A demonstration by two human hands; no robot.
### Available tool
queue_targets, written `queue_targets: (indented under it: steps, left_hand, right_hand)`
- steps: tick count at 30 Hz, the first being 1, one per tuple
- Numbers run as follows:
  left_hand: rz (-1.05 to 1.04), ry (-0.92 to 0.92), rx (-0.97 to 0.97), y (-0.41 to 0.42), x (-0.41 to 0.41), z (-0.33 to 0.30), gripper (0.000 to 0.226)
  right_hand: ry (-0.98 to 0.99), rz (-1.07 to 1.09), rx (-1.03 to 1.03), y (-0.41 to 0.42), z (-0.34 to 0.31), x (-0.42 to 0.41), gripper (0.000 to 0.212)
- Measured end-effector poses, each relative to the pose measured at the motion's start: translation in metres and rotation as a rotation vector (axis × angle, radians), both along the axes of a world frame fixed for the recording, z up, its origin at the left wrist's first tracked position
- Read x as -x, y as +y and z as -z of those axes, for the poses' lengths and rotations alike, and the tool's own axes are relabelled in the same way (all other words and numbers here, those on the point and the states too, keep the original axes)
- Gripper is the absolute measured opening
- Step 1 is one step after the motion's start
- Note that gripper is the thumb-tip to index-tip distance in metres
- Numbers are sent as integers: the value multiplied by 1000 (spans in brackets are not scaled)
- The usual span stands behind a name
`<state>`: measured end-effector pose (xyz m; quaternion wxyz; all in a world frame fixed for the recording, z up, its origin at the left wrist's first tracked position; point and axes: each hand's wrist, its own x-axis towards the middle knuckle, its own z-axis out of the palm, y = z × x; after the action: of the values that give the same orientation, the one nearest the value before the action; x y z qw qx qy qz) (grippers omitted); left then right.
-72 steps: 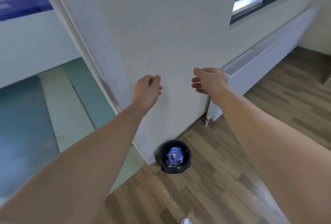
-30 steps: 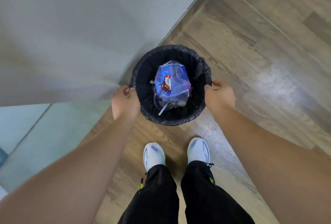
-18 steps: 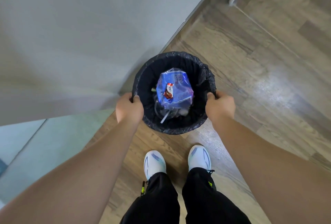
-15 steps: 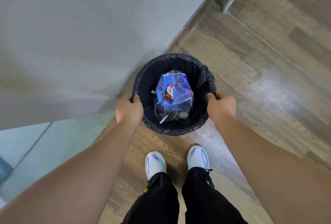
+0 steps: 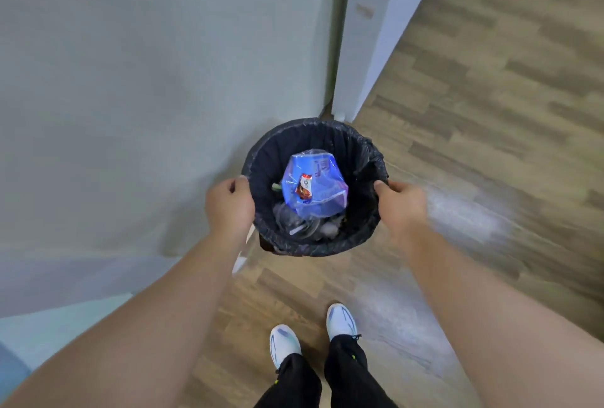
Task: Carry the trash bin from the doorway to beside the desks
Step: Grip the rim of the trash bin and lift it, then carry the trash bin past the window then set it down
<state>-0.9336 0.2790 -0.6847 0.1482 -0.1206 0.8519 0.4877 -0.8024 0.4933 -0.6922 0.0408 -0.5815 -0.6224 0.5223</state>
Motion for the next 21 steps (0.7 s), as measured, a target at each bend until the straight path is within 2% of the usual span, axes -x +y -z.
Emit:
queue_targets:
  steps: [5,7,10,13,16,21]
  left_hand:
    - [94,86,-106,42,4,-128,45]
    - [119,127,-136,57,8,-172,45]
    - [173,157,-242,80,12,-238,39]
    - [238,221,-316,105,13,-296,30]
    - [286,277,-351,129,13,-345,33]
    - [321,298,-406,169,21,-401,27]
  right_hand:
    - [155,98,-6,38,-125,-12,38]
    - [213,111,-13,57,-166,-19,28]
    - [294,168,-8,77,-241,-31,23]
    - [373,230,-27,94,-305,-43,31]
    - [421,262,-66,108,-357,-55,10]
    - [509,329,-125,133,-423,-65,15]
